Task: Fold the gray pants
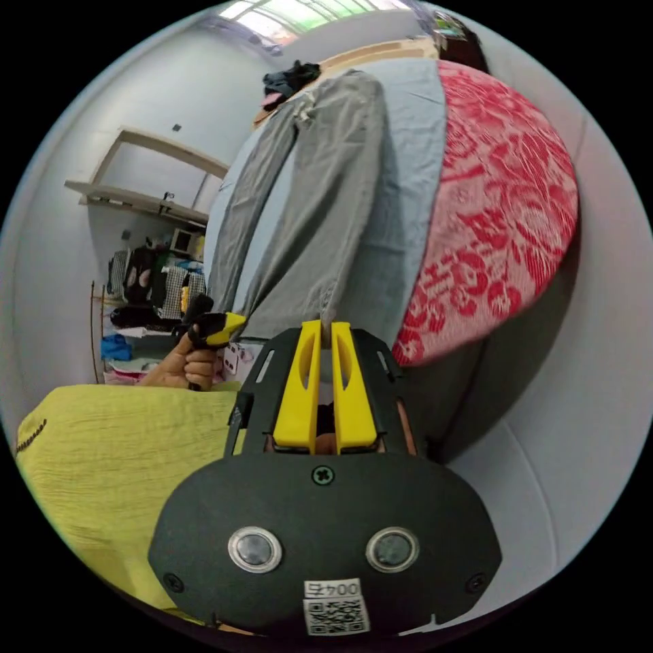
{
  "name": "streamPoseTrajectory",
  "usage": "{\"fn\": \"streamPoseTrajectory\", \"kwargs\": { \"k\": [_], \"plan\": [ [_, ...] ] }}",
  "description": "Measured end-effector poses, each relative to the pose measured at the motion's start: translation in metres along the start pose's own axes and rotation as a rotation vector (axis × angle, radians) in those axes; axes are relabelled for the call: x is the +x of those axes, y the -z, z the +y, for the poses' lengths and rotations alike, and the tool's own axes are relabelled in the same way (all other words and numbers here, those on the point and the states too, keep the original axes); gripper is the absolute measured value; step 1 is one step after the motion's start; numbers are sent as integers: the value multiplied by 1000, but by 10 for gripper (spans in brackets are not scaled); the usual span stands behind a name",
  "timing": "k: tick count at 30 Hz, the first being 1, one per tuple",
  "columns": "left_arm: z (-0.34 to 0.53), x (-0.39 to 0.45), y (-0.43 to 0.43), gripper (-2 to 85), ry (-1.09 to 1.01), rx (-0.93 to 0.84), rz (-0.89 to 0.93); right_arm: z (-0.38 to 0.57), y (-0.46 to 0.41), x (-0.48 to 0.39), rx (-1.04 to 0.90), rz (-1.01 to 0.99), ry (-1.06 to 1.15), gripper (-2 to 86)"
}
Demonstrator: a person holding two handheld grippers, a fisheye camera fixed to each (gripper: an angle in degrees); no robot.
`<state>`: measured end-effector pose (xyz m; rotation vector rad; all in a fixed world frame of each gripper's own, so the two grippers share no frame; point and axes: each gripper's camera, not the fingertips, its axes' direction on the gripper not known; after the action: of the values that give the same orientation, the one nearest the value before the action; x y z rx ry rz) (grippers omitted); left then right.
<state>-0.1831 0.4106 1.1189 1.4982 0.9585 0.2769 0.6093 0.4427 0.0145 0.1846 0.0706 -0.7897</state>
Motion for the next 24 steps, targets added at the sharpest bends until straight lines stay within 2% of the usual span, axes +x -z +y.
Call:
{"fn": "streamPoseTrajectory", "kwargs": {
  "k": [2,4,8,10,12,14,20,24],
  "plan": [
    [8,-11,7,34,45,19,36,17,5,16,38,-47,-85,38],
    [9,4,19,34,13,35,42,17,23,11,90,-60,-75,38],
    [6,76,46,34,-182,44,-73,4,51,-22,150,52,35,38],
    [1,67,50,34,-172,32,-98,3,34,-23,135,114,39,39],
    [-8,18,55,34,-51,22,-69,2,1,-12,88,183,33,39],
    [-8,-12,62,34,27,37,-57,1,-35,11,39,160,-25,39],
    [-2,-9,76,32,-17,81,-143,-19,-69,14,-12,192,21,39],
    [-2,-34,72,31,54,108,-148,-25,-110,45,-35,152,-65,40]
  ]
}}
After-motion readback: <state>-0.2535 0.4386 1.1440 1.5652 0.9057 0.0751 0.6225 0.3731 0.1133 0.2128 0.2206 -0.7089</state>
